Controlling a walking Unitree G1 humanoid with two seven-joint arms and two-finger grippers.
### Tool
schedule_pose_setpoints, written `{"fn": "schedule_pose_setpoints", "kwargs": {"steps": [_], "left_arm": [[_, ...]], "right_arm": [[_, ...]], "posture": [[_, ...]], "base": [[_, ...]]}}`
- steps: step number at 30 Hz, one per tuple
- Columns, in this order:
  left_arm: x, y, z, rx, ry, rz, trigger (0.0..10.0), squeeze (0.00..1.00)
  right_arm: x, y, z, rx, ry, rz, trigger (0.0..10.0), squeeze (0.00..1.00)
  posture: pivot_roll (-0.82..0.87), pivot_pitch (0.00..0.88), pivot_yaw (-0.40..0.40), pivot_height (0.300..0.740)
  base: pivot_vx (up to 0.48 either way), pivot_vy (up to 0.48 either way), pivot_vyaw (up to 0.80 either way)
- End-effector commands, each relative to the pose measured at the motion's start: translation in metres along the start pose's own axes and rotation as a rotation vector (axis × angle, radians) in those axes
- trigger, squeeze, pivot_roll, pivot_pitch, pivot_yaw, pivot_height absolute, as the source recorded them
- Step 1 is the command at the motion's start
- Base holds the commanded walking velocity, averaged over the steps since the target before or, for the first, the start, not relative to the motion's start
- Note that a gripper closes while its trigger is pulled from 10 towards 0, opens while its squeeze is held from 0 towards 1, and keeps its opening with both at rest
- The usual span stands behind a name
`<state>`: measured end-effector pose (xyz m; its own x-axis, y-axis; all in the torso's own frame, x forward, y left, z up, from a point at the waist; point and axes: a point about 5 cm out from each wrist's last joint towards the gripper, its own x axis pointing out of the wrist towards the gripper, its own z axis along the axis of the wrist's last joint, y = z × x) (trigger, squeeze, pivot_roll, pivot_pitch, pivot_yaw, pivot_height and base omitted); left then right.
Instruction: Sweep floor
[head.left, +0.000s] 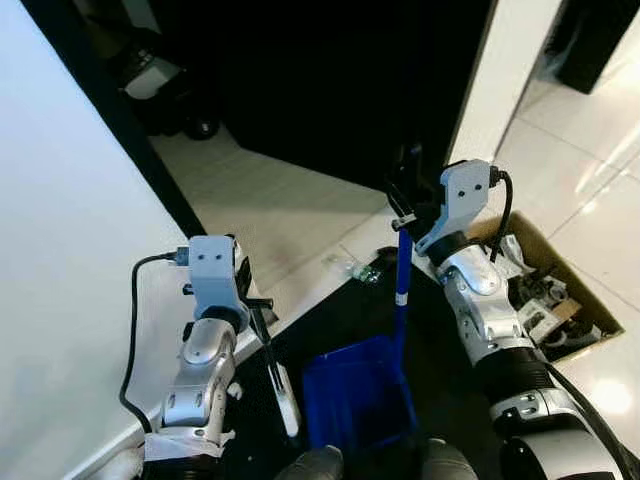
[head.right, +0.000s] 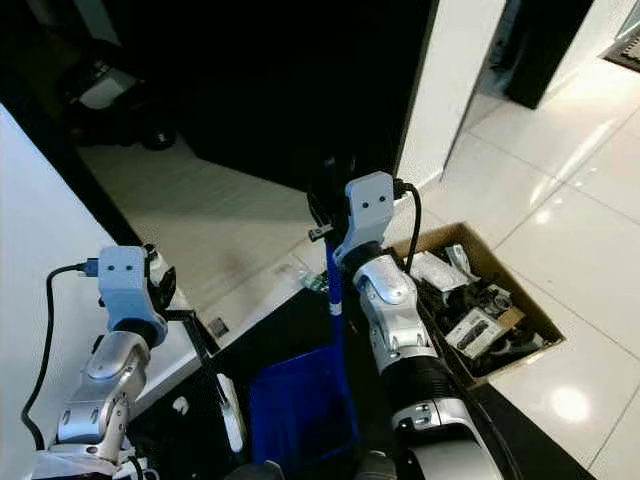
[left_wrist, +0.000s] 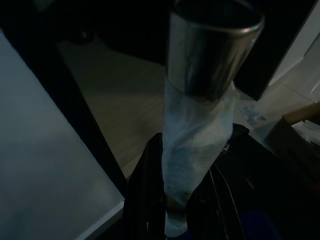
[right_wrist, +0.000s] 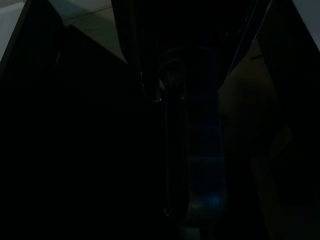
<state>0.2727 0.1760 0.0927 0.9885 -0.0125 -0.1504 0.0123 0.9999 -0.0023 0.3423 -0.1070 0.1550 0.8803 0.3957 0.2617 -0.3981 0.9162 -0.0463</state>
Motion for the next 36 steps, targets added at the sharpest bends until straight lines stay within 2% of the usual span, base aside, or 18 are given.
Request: {"fn": "schedule_pose_setpoints", "kwargs": {"steps": [1, 35, 36], "left_arm": [[-0.0012, 0.0034, -0.0001, 0.02, -0.006, 0.01, 10.0, 0.0], [-0.0005, 0.0025, 0.0006, 0.018, -0.007, 0.008, 10.0, 0.0], [-0.0004, 0.0025, 0.0007, 0.018, -0.007, 0.008, 10.0, 0.0]], "right_arm": [[0.0005, 0.0015, 0.0008, 0.005, 0.0, 0.001, 10.0, 0.0], [0.0009, 0.0007, 0.0012, 0.006, -0.003, -0.007, 10.0, 0.0], [0.0009, -0.0005, 0.0012, 0.037, -0.006, -0.018, 10.0, 0.0]], "posture": [[0.06, 0.087, 0.042, 0.74], [0.06, 0.086, 0.042, 0.74], [0.06, 0.087, 0.043, 0.74]], "base": [[0.0, 0.0, 0.79], [0.0, 0.0, 0.79], [0.0, 0.0, 0.0]]}}
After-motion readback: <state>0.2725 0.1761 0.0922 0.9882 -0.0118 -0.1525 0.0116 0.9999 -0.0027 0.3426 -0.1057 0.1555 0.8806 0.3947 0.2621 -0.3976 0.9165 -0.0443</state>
